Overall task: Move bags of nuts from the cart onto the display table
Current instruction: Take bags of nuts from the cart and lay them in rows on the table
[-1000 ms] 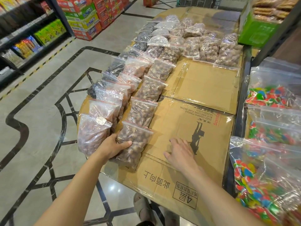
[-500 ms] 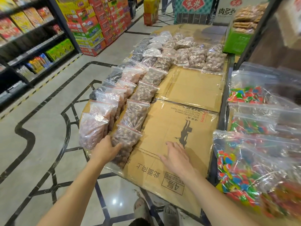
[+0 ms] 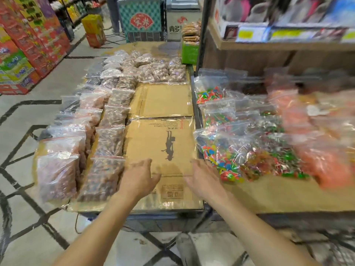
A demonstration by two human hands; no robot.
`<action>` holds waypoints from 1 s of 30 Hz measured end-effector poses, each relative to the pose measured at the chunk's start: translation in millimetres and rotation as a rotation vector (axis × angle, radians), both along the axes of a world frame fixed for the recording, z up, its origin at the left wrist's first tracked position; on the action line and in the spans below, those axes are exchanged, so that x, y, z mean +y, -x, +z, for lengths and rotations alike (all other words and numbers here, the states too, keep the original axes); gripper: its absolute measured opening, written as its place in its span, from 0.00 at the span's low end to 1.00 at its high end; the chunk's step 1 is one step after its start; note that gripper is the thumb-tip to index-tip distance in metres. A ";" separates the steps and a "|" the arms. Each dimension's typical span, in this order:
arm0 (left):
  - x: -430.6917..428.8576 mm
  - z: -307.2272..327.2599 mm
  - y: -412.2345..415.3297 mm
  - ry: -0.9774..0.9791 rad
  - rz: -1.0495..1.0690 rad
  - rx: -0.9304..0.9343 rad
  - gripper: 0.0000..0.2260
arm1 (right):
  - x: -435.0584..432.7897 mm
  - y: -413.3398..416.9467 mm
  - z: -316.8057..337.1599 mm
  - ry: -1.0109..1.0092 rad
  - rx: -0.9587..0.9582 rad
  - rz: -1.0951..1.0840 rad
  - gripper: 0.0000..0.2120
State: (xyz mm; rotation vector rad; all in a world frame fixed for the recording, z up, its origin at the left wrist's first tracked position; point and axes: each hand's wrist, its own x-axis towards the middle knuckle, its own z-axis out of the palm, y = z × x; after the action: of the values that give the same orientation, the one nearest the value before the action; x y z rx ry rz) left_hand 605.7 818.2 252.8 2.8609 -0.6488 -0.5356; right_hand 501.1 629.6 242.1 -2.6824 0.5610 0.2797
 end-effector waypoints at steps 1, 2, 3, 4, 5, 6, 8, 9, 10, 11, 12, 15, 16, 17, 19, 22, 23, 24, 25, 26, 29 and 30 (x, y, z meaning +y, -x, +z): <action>-9.8 1.6 7.2 0.011 -0.038 -0.009 0.31 | -4.1 13.2 2.2 0.016 -0.005 -0.029 0.29; -19.8 3.0 14.6 0.018 -0.073 -0.010 0.31 | -8.8 26.6 4.6 0.033 -0.009 -0.058 0.28; -29.7 4.5 22.1 0.022 -0.109 -0.009 0.31 | -14.4 40.1 7.0 0.044 -0.007 -0.091 0.28; -39.5 5.5 29.3 0.025 -0.148 -0.013 0.31 | -20.3 53.4 9.9 0.052 0.000 -0.125 0.29; -49.1 5.9 36.5 0.024 -0.190 -0.021 0.30 | -26.6 67.1 12.9 0.064 0.005 -0.159 0.30; -59.5 6.3 43.6 0.022 -0.235 -0.028 0.30 | -33.3 80.8 15.5 0.077 0.012 -0.185 0.30; -81.5 6.9 57.5 0.017 -0.327 -0.034 0.29 | -46.5 108.9 20.1 0.096 0.024 -0.233 0.32; -94.0 8.3 64.5 0.017 -0.367 -0.039 0.28 | -52.8 122.3 22.1 0.096 0.028 -0.267 0.34; -107.1 9.3 71.3 0.020 -0.405 -0.045 0.28 | -59.3 135.5 24.0 0.093 0.029 -0.306 0.34; -121.1 11.0 79.2 0.021 -0.446 -0.051 0.27 | -66.2 148.7 24.7 0.092 0.032 -0.347 0.34; -135.8 12.7 87.7 0.021 -0.488 -0.054 0.27 | -73.3 161.7 24.9 0.097 0.038 -0.386 0.33; -182.1 16.1 116.7 0.007 -0.621 -0.057 0.28 | -96.1 202.6 24.2 0.107 0.065 -0.500 0.34; -197.7 16.2 127.7 0.006 -0.664 -0.060 0.28 | -104.5 216.6 23.2 0.109 0.068 -0.536 0.34; -212.9 16.6 139.7 0.013 -0.703 -0.061 0.28 | -113.1 230.7 22.3 0.111 0.070 -0.571 0.33; -244.2 19.0 165.5 0.023 -0.775 -0.067 0.29 | -130.8 258.7 20.5 0.105 0.070 -0.634 0.32; -291.1 22.6 206.4 0.002 -0.873 -0.088 0.31 | -159.9 301.1 16.1 0.112 0.075 -0.709 0.32; -306.8 22.3 219.4 -0.012 -0.901 -0.086 0.31 | -170.8 315.4 14.1 0.112 0.077 -0.735 0.32; -322.2 22.2 231.3 -0.020 -0.925 -0.085 0.31 | -181.7 329.3 12.4 0.111 0.078 -0.762 0.32; -337.8 21.4 242.9 -0.018 -0.957 -0.096 0.32 | -193.4 343.0 11.3 0.110 0.076 -0.788 0.32; -353.3 20.6 255.2 -0.017 -0.988 -0.110 0.32 | -205.5 356.9 10.5 0.109 0.073 -0.813 0.31; -403.3 20.7 295.8 -0.022 -1.037 -0.091 0.31 | -243.0 398.3 9.8 0.089 0.074 -0.881 0.31; -419.3 21.9 310.5 -0.035 -1.054 -0.084 0.31 | -255.1 412.0 9.5 0.079 0.079 -0.899 0.32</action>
State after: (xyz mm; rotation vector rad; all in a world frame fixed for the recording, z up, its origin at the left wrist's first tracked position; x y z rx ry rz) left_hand 295.2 398.9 274.7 2.3476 -2.1627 -0.5177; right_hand 89.0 374.5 251.6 -2.2023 1.7200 0.0996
